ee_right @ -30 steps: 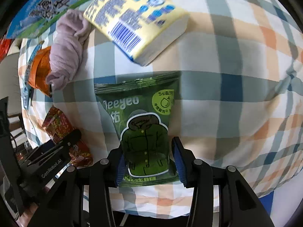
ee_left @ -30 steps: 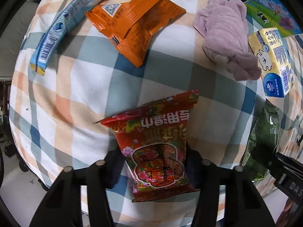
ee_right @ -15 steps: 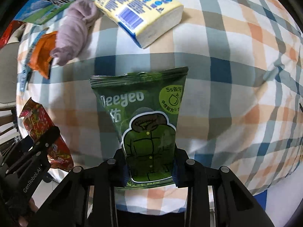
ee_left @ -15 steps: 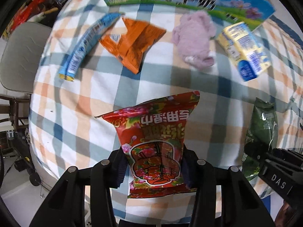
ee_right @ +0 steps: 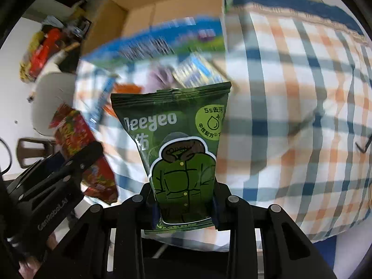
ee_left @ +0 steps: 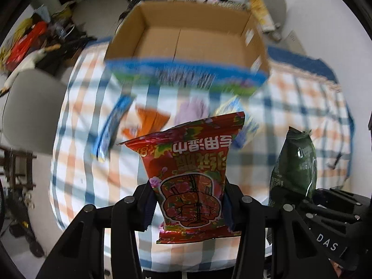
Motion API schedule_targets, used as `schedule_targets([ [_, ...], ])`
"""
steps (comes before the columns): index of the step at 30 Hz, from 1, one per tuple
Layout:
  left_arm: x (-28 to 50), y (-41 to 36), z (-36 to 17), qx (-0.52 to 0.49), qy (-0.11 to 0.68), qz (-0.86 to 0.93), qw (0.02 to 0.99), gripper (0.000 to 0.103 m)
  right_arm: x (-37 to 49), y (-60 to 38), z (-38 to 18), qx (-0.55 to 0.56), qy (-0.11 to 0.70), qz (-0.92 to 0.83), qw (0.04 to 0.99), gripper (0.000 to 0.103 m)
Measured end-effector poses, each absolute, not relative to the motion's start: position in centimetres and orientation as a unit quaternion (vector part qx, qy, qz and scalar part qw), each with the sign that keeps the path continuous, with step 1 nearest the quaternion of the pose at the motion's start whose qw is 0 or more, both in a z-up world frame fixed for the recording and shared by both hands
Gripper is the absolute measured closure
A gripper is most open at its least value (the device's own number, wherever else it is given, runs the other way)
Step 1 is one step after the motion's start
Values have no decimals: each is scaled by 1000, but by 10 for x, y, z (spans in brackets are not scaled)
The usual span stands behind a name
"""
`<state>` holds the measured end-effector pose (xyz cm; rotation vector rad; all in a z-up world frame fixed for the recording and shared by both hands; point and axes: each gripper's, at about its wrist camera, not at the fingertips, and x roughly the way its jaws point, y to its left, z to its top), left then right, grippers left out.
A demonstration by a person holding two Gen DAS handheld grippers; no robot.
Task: Organize soft objects
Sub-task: 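Carry both packs into the cardboard box and open both tools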
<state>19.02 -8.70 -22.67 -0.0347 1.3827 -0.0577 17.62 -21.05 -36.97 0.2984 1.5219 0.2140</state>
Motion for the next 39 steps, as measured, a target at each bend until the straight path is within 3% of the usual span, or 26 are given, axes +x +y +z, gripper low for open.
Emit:
schedule_targets([
  [7,279,-79,-184,-9,614,-70,786,60,254,-211,-291,142,641,82,750,68],
  [14,396,-68,-205,-10,637,-97,765,60,344,-227,-270,149,637,56,755,68],
  [27,548,-75,-327,-50,721,-140,677,59,501,-232,-359,146,682,5,717,68],
  [39,574,-86,-366,-21,735,-136,664,58,558,-229,-408,127,697,-26,705,68],
])
